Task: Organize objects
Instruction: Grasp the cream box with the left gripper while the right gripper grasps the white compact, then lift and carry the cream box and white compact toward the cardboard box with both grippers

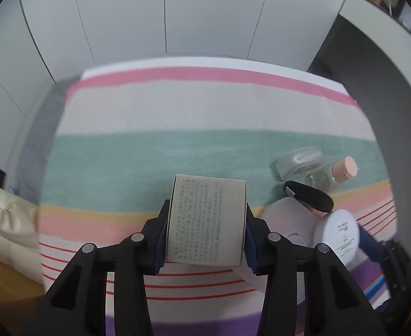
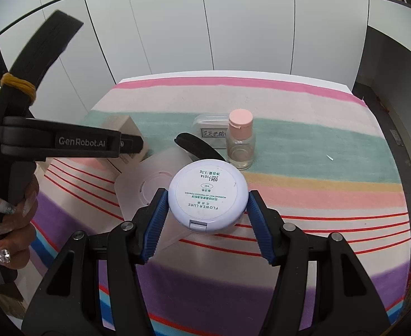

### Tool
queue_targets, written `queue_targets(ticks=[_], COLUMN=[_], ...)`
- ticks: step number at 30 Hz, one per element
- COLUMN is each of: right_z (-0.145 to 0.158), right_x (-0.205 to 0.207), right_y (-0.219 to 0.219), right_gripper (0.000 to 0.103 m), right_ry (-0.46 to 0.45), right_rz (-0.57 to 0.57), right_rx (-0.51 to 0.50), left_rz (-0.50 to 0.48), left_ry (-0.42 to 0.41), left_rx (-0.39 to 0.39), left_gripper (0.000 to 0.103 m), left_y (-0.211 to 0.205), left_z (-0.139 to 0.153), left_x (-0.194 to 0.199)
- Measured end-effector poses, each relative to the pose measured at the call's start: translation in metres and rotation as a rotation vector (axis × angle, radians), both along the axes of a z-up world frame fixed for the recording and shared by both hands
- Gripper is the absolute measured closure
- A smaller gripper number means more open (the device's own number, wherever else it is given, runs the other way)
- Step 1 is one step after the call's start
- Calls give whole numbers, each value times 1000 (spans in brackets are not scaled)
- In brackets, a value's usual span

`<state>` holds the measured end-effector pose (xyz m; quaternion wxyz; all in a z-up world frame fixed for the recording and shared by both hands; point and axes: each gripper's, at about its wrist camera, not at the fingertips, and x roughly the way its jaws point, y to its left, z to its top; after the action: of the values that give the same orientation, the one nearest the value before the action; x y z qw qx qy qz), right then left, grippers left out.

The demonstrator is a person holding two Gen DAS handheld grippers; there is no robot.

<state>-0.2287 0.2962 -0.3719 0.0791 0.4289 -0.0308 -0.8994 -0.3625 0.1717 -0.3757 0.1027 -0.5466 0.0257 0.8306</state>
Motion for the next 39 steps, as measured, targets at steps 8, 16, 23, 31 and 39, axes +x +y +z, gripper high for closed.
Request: queue_targets(ticks=[8, 16, 23, 31, 39], right_z=[13, 49, 111, 191, 275], right_x=[-5, -13, -15, -9, 9], right_y=[4, 11, 21, 25, 26], right_gripper=[43, 43, 43, 43, 43], right_ry=[-33, -24, 13, 69, 135], right_rz=[-54, -94, -123, -156, -173], right_rx=[24, 47, 87, 133, 137], left_rz=[52, 57, 82, 111, 116], left_ry=[6, 39, 107, 165, 247], left_rx=[-12, -46, -30, 13, 20], left_gripper=[58, 58, 58, 58, 58], left_y=[-2, -14, -31, -40, -43], left_z=[13, 39, 98, 168, 248], left_x=[3, 11, 20, 35, 57])
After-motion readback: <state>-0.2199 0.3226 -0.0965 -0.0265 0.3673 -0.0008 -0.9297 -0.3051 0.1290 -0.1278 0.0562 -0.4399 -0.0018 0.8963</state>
